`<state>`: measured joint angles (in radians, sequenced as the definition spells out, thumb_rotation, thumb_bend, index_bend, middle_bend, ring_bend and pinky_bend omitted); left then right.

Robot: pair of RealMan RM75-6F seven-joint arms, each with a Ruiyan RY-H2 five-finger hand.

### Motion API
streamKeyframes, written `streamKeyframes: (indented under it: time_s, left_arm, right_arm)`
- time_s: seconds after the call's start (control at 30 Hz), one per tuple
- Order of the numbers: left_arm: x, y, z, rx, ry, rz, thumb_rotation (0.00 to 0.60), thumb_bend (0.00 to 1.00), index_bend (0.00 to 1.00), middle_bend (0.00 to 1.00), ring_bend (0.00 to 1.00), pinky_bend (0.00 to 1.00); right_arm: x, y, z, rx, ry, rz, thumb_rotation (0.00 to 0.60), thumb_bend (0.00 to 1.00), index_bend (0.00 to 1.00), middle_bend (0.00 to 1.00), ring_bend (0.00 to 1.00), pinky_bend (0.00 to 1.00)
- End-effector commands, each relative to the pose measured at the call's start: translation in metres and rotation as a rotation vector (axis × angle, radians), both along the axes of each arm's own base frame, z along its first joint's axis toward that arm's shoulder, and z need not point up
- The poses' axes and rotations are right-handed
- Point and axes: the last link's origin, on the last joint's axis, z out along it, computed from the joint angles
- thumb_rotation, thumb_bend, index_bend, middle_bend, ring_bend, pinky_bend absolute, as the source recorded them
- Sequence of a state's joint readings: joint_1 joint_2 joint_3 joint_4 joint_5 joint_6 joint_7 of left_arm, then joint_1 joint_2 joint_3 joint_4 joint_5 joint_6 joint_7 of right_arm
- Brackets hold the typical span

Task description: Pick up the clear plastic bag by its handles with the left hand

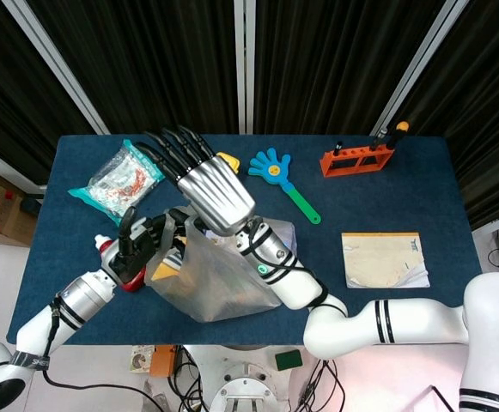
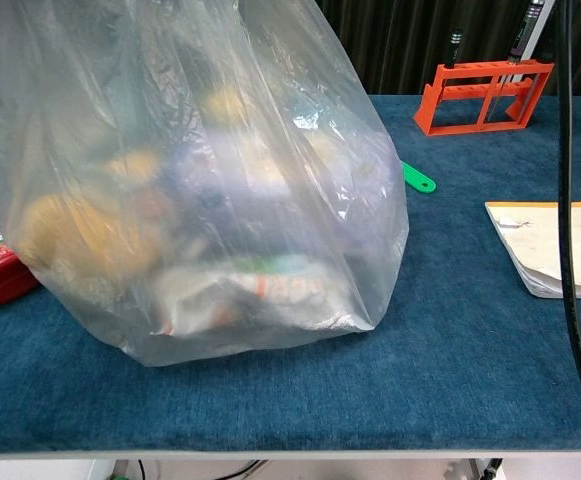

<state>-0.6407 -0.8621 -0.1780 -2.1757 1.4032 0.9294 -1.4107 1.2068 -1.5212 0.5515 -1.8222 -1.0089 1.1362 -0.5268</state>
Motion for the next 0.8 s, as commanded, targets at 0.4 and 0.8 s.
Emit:
streamKeyframes:
  time_s: [0.4,0.8]
  left_arm:
    - [0.01,0.007,0.004,0.012,-0.051,0.016,0.003,0.03,0.33,0.34,0.34,0.51]
    - [0.022,-0.001,-0.004,-0.025,-0.124,0.016,0.08,0.03,0.31,0.33,0.32,0.5]
  right_arm:
    - [0.004,0.007,-0.003,0.007,0.022,0.016,0.6,0.2,0.0,0.0,0.0,0.0]
    - [0.009,0.003,0.006,-0.047,0.023,0.019,0.6,0.2,0.0,0.0,0.0,0.0]
